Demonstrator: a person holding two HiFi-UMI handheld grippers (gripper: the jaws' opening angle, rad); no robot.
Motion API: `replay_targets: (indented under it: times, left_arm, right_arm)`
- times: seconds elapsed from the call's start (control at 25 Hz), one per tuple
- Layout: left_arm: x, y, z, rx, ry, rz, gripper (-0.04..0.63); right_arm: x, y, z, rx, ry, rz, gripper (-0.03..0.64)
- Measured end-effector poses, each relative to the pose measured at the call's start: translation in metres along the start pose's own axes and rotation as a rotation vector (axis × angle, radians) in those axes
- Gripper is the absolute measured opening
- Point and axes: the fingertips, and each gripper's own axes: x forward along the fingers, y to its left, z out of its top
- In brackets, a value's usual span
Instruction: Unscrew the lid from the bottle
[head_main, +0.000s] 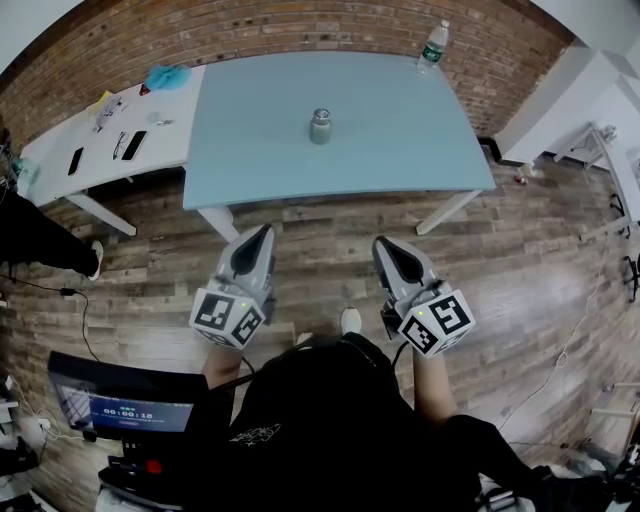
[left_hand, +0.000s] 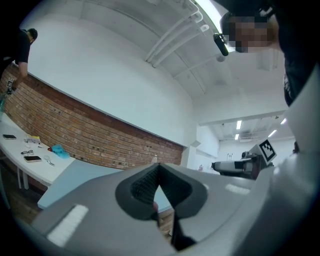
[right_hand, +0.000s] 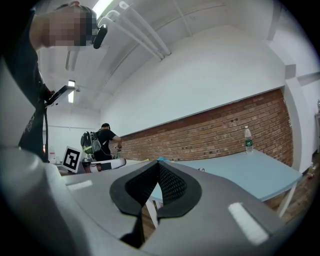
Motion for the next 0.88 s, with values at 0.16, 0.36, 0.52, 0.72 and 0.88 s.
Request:
replay_targets:
  times: [0.16,0.36,0.52,0.72,0.88]
  left_arm:
    - [0.007,0.0,0.005,0.008,-0.002,0.012,0.0]
    - [0.014,0.002,0.006,0.023,-0.005,0.046,0.0]
    - [0.025,0.007,0.011,0.027,-0.011,0.067,0.0]
    - [0.037,0.001,0.012,0.034,-0.021,0.075,0.0]
    - [0.054,0.0,0.007,0.039,-0.018,0.086,0.0]
  right_arm:
    - [0.007,-0.008,0.002,0.006,0.003,0.015,0.002]
    - [0.015,-0.017,0.005,0.008,-0.002,0.056,0.002]
    - [0.025,-0.028,0.011,0.01,-0.002,0.074,0.002]
    - [0.025,-0.041,0.017,0.007,-0.008,0.083,0.002]
    - [0.029,-0.061,0.017,0.012,-0.009,0.093,0.002]
